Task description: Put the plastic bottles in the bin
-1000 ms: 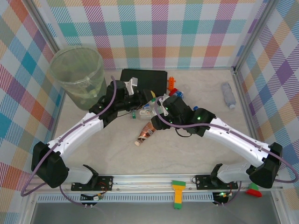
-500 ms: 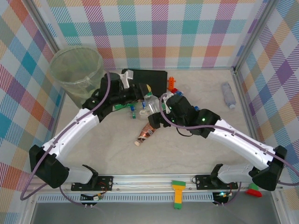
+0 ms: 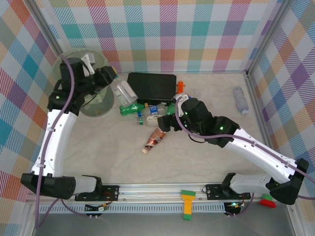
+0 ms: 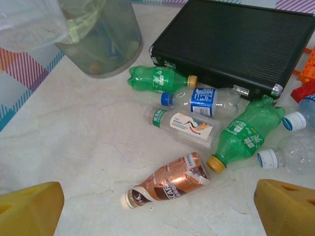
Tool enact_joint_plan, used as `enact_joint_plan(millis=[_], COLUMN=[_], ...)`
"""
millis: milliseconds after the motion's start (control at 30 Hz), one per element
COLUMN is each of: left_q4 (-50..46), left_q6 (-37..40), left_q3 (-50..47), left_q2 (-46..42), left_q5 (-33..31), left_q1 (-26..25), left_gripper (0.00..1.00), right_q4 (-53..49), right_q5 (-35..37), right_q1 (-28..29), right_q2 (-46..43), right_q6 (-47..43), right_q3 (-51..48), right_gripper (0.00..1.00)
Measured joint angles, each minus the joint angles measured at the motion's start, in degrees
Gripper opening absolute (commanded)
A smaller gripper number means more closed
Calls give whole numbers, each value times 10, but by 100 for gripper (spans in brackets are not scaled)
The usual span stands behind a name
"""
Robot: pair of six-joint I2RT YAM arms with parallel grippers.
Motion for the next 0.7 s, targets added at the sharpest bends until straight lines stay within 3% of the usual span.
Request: enact_joint_plan(millis=[400,700], left_q4=[-16,11], left_q6=[14,70], left_q3=[123,226], left_q2=[40,138], left_q5=[-121,-254], left_q1=[65,69], left_gripper=[31,31], right_q4=[23,31], right_q5=[2,11], right_q1=[0,0], right_q2=[-39,-47], right_q6=[-28,-60], right_q3=[0,0], right_gripper=[99,99])
